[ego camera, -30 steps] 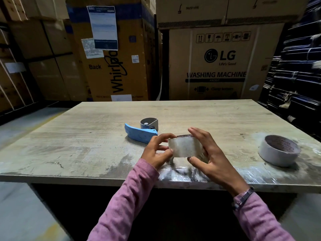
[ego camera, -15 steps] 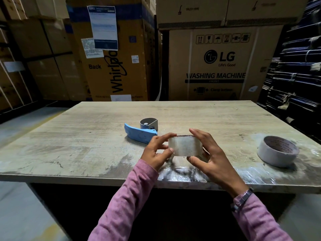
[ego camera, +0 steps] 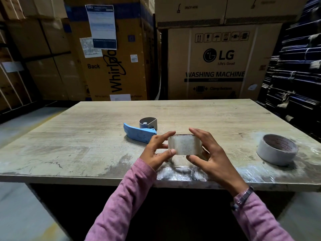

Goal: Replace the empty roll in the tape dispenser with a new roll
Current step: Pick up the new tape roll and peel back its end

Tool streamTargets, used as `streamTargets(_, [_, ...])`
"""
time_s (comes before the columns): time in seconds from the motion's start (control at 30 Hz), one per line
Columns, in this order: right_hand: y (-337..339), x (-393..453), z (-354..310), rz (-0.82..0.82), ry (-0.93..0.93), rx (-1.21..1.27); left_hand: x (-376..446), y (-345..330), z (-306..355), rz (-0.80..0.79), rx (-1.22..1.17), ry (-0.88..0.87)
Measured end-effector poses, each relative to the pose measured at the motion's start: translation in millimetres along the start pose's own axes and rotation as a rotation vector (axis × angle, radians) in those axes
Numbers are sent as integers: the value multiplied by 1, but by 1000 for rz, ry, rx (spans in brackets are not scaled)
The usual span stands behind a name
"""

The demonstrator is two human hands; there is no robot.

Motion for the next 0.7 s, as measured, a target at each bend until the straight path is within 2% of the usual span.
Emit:
streamTargets(0.3, [1,0,2,-6,-28,5,-1,1,1,3,44,-26])
streamTargets(0.5, [0,0,3,18,-40,12,-1,-2,-2,74,-50,12])
streamTargets(0.7, [0,-1,0,-4,-23,11,-1,-5,1,60,-1,-8])
Point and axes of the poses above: each hand's wrist, its own x-axis towards the middle knuckle, its own y-axis out of the back of the hand, z = x × y, the point moved 1 cm from there along x, towards the middle knuckle, and after that the axes turned 11 degrees about -x, right-handed, at the moved point
